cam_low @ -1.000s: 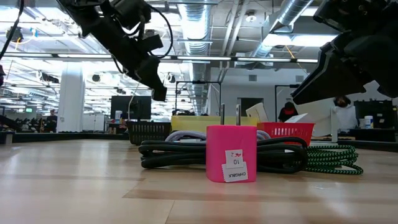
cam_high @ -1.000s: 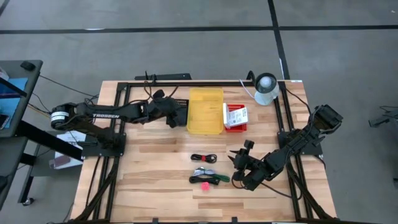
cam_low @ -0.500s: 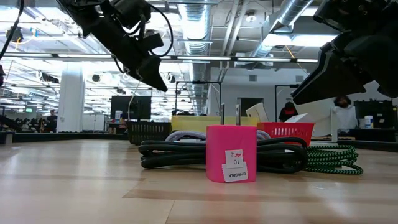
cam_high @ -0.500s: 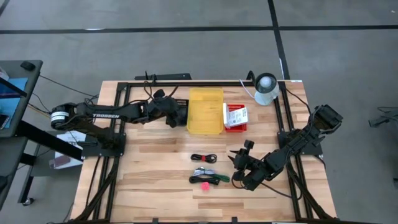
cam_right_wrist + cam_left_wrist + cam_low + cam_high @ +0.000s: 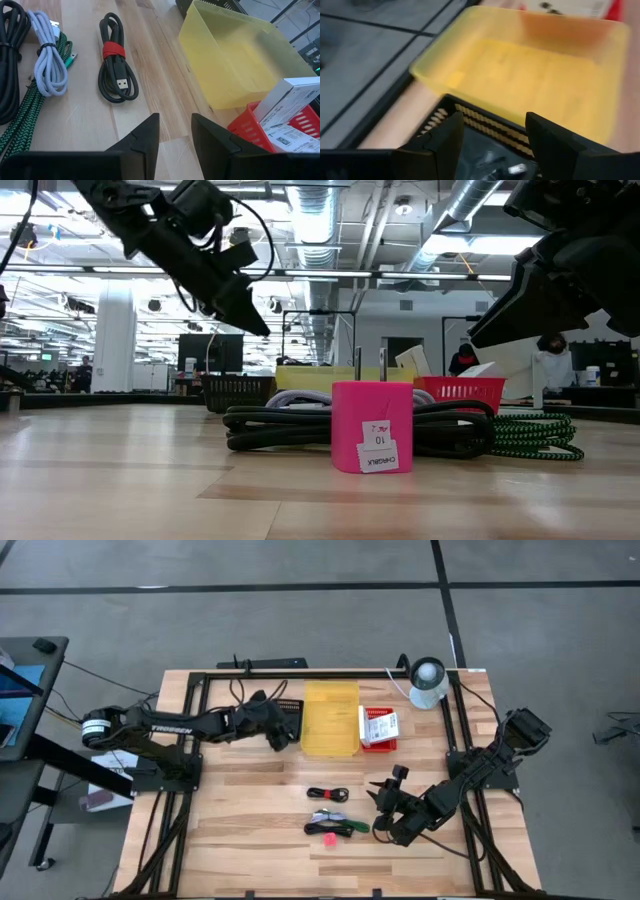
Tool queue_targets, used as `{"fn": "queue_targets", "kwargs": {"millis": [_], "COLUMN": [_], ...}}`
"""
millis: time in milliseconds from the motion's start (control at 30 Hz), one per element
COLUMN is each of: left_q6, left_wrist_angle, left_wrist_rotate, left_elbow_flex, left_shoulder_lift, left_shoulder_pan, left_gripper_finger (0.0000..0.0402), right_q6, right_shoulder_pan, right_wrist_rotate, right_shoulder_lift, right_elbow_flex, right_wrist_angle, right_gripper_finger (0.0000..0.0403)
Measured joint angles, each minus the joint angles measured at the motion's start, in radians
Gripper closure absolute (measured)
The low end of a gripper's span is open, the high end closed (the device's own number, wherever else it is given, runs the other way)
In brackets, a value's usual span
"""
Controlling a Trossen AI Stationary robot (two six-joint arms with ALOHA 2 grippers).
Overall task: Pick and place items into bin
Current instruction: Put the pink charger adapter into the black bin
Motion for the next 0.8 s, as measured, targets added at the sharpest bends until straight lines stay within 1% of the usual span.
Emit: {"fn": "queue_targets", "kwargs": {"millis": [200, 300, 400, 600, 700, 800], "left_q6": [0.004, 0.005, 0.004, -0.013, -0.028, -0.049], "left_wrist_angle": [0.101, 0.177, 0.234, 0.355, 0.403, 0.43], "left_wrist_rotate": [0.135, 0.221, 0.266, 0.259, 0.201, 0.096], "left_elbow_flex": [-0.069, -0.098, -0.105, -0.105, -0.105, -0.105], "left_shoulder_lift": [0.0, 0.0, 0.0, 0.0, 0.0, 0.007], "left_shoulder_pan": [-0.034, -0.08, -0.149, -0.322, -0.405, -0.478], "left_gripper_finger": [0.0194, 0.0194, 0.0194, 0.0194, 0.0194, 0.0194], "right_q6": [0.0, 0.0, 0.0, 0.0, 0.0, 0.0], "right_shoulder_pan": [0.0, 0.0, 0.0, 0.0, 0.0, 0.0], "right_wrist_rotate": [0.0, 0.0, 0.0, 0.0, 0.0, 0.0], "right_shoulder_lift": [0.0, 0.0, 0.0, 0.0, 0.0, 0.0], "right_elbow_flex": [0.0, 0.0, 0.0, 0.0, 0.0, 0.0], "right_wrist_angle": [0.0, 0.0, 0.0, 0.0, 0.002, 0.009], "right_gripper_finger": [0.0295, 0.0295, 0.0295, 0.0295, 0.0295, 0.0295]}}
